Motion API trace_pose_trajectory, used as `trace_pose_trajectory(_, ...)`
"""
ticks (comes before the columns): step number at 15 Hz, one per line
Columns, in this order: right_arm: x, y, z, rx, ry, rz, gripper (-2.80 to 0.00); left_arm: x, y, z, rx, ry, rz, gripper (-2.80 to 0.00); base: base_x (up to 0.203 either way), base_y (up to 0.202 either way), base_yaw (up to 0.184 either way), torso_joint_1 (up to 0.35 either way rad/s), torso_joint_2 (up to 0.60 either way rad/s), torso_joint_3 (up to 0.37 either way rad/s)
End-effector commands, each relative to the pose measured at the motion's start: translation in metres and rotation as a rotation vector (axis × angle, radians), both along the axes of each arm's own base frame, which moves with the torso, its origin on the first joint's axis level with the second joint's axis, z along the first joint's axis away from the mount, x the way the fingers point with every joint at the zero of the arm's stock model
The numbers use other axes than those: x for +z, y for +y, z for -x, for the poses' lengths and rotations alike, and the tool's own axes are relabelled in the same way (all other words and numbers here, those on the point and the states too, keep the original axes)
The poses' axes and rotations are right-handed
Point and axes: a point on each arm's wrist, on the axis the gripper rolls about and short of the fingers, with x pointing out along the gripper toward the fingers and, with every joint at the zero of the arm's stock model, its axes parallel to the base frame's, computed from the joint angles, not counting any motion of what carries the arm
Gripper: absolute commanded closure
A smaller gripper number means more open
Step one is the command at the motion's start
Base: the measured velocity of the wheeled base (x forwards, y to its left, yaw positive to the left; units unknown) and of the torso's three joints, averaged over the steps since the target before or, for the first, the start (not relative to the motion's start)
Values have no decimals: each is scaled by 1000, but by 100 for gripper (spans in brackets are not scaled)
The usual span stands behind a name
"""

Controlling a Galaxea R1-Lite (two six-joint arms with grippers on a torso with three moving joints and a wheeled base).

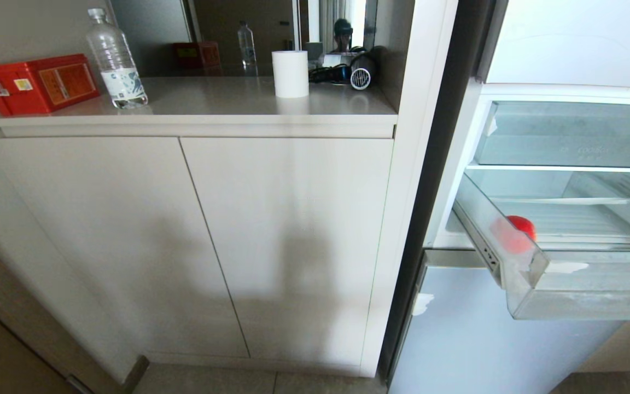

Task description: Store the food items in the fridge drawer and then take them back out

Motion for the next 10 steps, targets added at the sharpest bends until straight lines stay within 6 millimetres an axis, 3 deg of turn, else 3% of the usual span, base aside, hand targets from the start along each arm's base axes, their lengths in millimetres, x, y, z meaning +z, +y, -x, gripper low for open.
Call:
trace_pose_trajectory(1,-1,0,1,-10,-8,-18,0,0,0,0,0,2,0,0,0,0,0,0,0,0)
trace_pose_trajectory(5,-1,0,1,-10,-11,-49,0,0,0,0,0,2,0,0,1,1,-18,1,0,2)
trace_pose_trajectory(10,-1,0,1,-10,-12,-45,0,0,0,0,0,2,1,0,0,8,-165,5,1,3)
